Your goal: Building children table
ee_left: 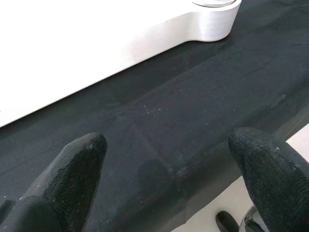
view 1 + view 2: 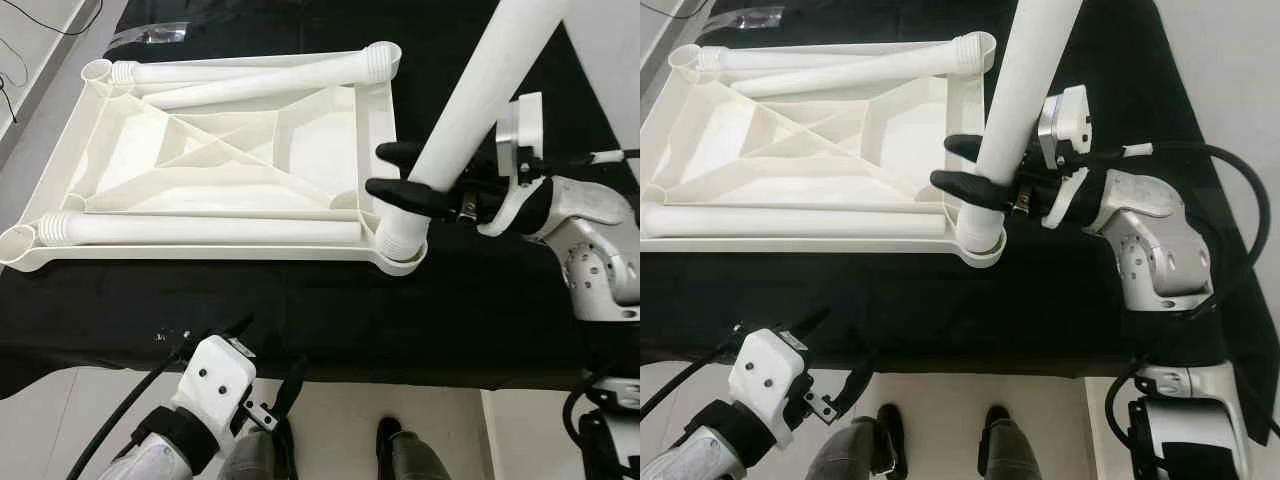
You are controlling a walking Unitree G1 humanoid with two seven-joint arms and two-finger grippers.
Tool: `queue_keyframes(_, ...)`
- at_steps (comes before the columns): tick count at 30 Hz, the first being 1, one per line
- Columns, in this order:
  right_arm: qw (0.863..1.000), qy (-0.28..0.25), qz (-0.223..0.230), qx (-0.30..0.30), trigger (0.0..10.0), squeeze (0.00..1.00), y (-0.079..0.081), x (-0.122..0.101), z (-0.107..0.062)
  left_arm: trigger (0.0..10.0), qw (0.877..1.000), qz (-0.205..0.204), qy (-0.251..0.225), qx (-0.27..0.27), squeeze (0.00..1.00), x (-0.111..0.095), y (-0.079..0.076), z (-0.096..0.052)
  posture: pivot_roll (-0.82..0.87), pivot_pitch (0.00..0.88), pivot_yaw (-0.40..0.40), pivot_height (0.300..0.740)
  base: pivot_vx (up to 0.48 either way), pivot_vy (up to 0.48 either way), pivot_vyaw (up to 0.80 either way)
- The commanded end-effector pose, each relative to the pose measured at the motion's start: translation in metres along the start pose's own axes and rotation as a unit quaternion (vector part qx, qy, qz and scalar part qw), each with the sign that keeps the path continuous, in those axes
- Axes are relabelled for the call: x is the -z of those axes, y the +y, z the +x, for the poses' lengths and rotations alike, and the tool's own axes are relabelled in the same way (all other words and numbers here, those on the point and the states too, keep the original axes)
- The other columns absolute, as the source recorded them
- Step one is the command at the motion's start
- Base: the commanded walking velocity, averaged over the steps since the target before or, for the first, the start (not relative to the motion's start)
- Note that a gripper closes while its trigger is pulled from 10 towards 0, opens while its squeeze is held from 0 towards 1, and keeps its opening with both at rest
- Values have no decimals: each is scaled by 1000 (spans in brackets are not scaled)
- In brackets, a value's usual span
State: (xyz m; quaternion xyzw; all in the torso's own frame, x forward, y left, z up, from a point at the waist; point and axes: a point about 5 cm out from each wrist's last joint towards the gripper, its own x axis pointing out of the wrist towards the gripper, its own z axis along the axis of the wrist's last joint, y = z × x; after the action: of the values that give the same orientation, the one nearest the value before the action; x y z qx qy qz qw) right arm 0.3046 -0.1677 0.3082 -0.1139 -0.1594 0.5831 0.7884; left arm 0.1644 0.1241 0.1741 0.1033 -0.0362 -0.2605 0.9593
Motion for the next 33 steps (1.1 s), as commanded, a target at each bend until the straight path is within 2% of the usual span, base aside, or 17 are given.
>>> queue_keyframes(1,999,8,0,-35,10000,0,7,2,6,10000,1000,-10,11,-1,0,6,-2,-2,79,420,52,740,0,0,0)
queue_keyframes(9,997,10,-2,-82,10000,0,13,4,20,10000,1000,-9,6,-3,0,6,-4,-1,78,426,39,740,0,0,0)
queue_keyframes(14,995,16,-8,-93,10000,0,11,4,23,10000,1000,-7,3,-3,0,5,-5,-1,75,428,33,740,0,0,0)
queue_keyframes(16,996,18,-15,-90,10000,0,5,4,25,10000,1000,-7,1,-3,0,5,-6,-1,73,429,28,740,0,0,0)
queue_keyframes(24,997,24,-22,-67,10000,0,-11,-1,16,10000,1000,-5,-2,-3,0,4,-7,-2,73,432,26,740,0,0,0)
queue_keyframes(33,996,15,-2,-87,10000,0,-10,-7,10,10000,1000,-5,-3,0,0,3,-8,-3,70,437,26,740,0,0,0)
